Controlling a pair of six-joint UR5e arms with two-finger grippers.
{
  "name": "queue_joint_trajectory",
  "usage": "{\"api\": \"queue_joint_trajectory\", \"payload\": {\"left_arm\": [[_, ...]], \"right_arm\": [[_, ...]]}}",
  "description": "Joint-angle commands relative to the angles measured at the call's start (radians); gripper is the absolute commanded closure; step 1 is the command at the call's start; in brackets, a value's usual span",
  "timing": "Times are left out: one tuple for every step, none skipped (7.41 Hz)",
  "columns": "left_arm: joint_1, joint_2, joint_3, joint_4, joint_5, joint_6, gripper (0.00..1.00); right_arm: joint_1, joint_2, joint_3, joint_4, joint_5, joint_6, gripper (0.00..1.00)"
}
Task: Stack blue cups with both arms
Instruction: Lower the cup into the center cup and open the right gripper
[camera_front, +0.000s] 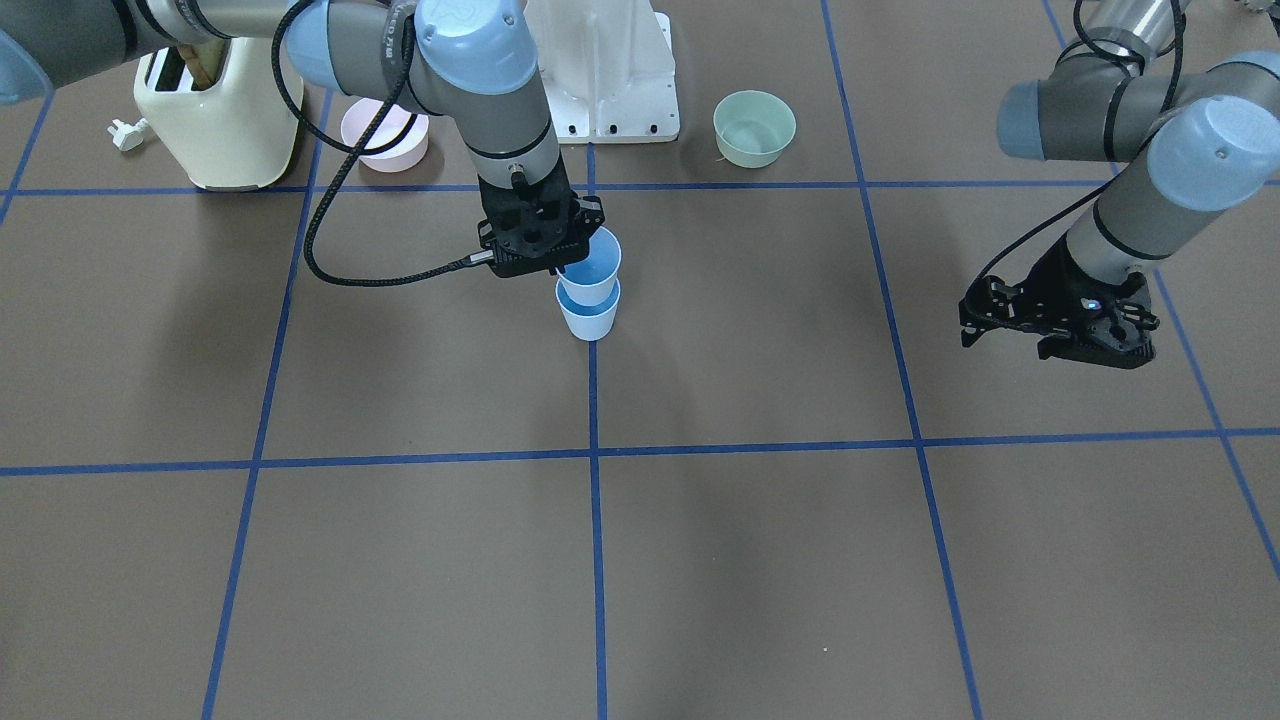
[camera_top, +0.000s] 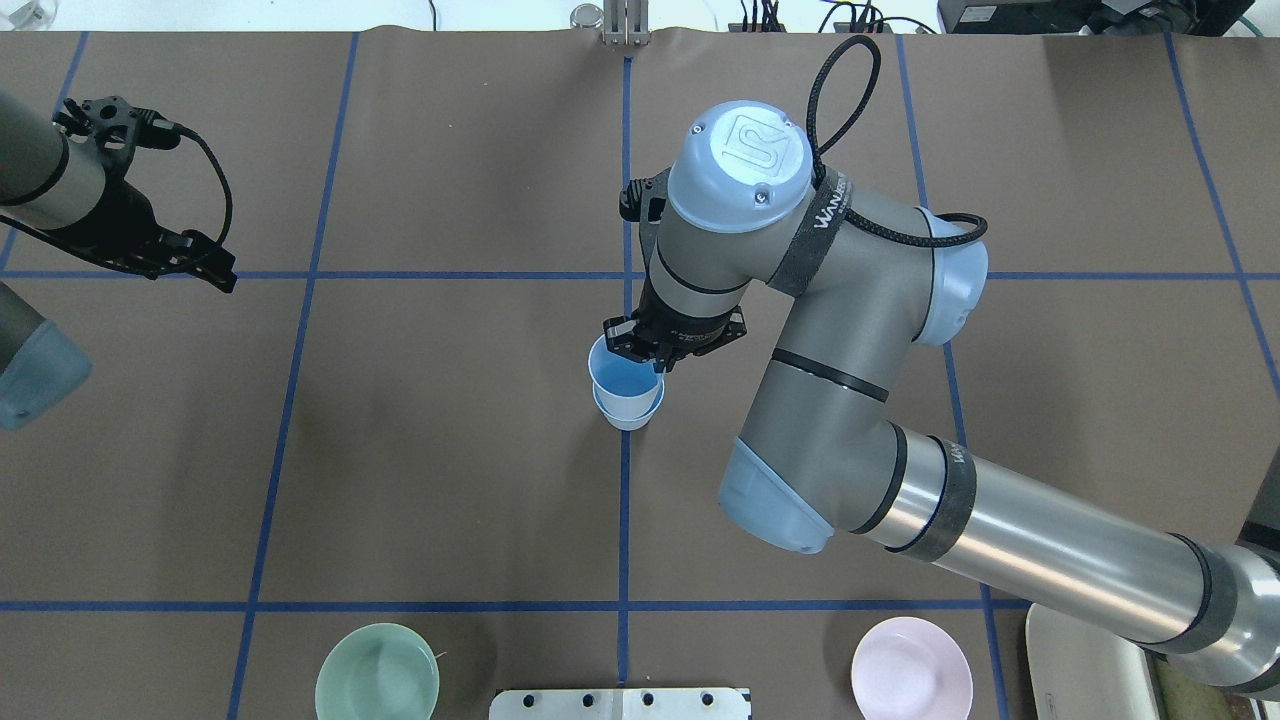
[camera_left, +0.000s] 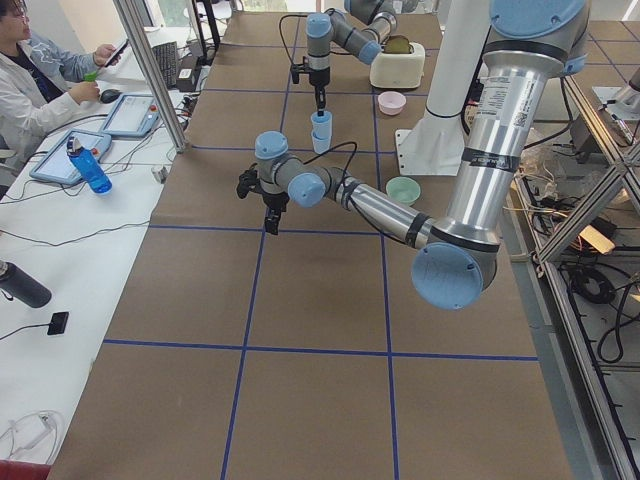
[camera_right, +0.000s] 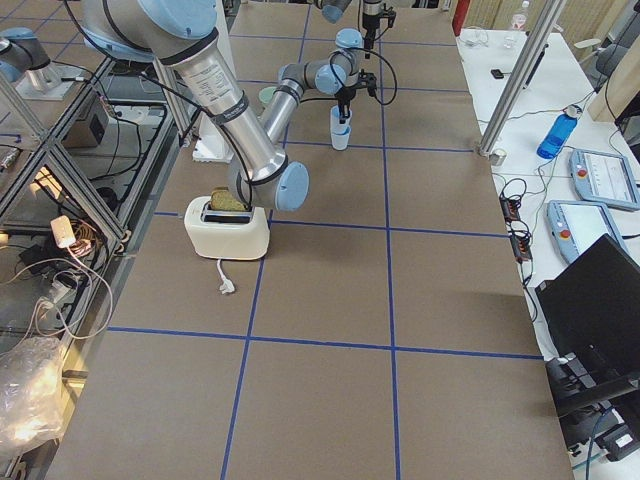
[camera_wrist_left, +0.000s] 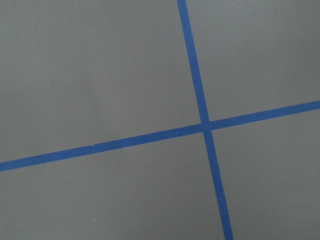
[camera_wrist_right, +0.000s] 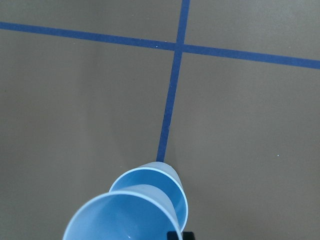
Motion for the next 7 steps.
{"api": "queue_joint_trajectory", "payload": {"left_arm": [[0.0, -0.001, 0.0, 0.0, 0.0, -0.002, 0.07], [0.0, -0.001, 0.001, 0.0, 0.0, -0.002, 0.07], [0.002, -0.002, 0.0, 0.0, 0.0, -0.003, 0.07], [0.002, -0.004, 0.001, 0.0, 0.0, -0.005, 0.07], [0.002, -0.004, 0.001, 0.0, 0.0, -0.005, 0.07], [0.002, -0.005, 0.0, 0.0, 0.0, -0.005, 0.06], [0.002, -0.005, 0.0, 0.0, 0.0, -0.005, 0.06]], "right_arm": [[-0.001, -0.001, -0.002, 0.001, -0.006, -0.001, 1.0], [-0.001, 0.001, -0.005, 0.001, -0.006, -0.001, 1.0], [-0.001, 0.001, -0.005, 0.012, -0.007, -0.001, 1.0], [-0.001, 0.001, -0.008, 0.033, -0.018, 0.0, 1.0], [-0.001, 0.001, -0.014, 0.037, -0.021, -0.001, 1.0], [-0.001, -0.001, -0.016, 0.037, -0.029, -0.001, 1.0], [-0.001, -0.001, -0.018, 0.037, -0.032, -0.003, 1.0]]}}
